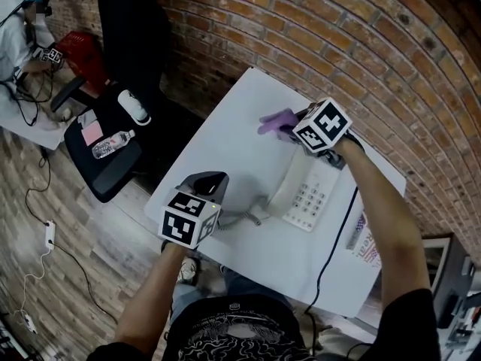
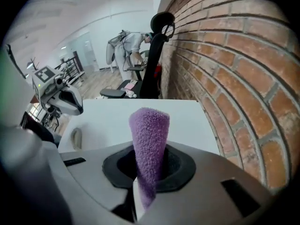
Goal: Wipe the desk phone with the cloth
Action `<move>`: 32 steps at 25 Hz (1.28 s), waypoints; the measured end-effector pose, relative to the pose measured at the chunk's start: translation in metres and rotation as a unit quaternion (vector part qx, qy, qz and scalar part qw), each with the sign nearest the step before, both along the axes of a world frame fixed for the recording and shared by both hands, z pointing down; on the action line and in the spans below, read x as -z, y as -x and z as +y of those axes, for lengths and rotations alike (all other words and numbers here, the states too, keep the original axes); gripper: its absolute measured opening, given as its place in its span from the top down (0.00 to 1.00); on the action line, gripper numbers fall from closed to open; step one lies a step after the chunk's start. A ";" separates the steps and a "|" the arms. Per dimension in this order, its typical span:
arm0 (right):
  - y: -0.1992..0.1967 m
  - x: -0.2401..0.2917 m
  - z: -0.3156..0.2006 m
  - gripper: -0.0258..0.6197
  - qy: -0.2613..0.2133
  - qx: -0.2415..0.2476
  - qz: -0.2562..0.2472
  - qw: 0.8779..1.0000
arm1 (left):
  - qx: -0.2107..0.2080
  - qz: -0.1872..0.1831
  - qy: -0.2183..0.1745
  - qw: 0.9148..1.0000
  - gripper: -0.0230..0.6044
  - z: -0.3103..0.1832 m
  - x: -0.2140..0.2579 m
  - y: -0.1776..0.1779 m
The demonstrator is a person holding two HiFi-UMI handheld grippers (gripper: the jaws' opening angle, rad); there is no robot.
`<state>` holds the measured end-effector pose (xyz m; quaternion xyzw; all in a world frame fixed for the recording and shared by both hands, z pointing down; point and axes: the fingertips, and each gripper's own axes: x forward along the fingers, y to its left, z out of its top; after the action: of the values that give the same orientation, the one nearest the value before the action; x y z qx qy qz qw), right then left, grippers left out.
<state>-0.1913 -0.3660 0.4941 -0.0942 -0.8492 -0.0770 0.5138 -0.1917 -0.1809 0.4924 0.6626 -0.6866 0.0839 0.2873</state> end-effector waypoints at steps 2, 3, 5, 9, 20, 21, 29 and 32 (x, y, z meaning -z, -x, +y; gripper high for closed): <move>-0.003 -0.009 0.008 0.89 -0.010 0.037 0.034 0.999 | 0.006 -0.001 0.000 1.000 0.95 0.005 0.000 0.003; -0.005 -0.013 0.013 0.89 -0.012 0.054 0.050 0.997 | 0.008 -0.002 0.000 1.000 0.95 0.008 0.000 0.005; -0.008 -0.019 0.021 0.89 -0.019 0.082 0.074 0.994 | 0.012 -0.003 0.000 1.000 0.95 0.013 0.000 0.007; -0.014 -0.024 0.034 0.89 -0.038 0.130 0.107 0.985 | 0.016 -0.002 0.000 1.000 0.95 0.020 0.000 0.011; -0.032 -0.038 0.067 0.89 -0.076 0.224 0.176 0.956 | 0.017 0.001 -0.003 1.000 0.95 0.032 0.001 0.018; -0.032 -0.038 0.069 0.89 -0.075 0.224 0.179 0.955 | 0.017 0.001 -0.003 1.000 0.95 0.034 0.002 0.018; -0.043 -0.044 0.091 0.89 -0.082 0.247 0.214 0.942 | 0.010 0.001 -0.005 1.000 0.95 0.046 0.005 0.022; -0.048 -0.045 0.102 0.89 -0.077 0.247 0.221 0.940 | 0.005 0.000 -0.007 1.000 0.95 0.051 0.007 0.023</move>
<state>-0.1435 -0.2643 0.5395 -0.2761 -0.6553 -0.2442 0.6593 -0.2149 -0.1302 0.4856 0.6614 -0.6903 0.0775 0.2829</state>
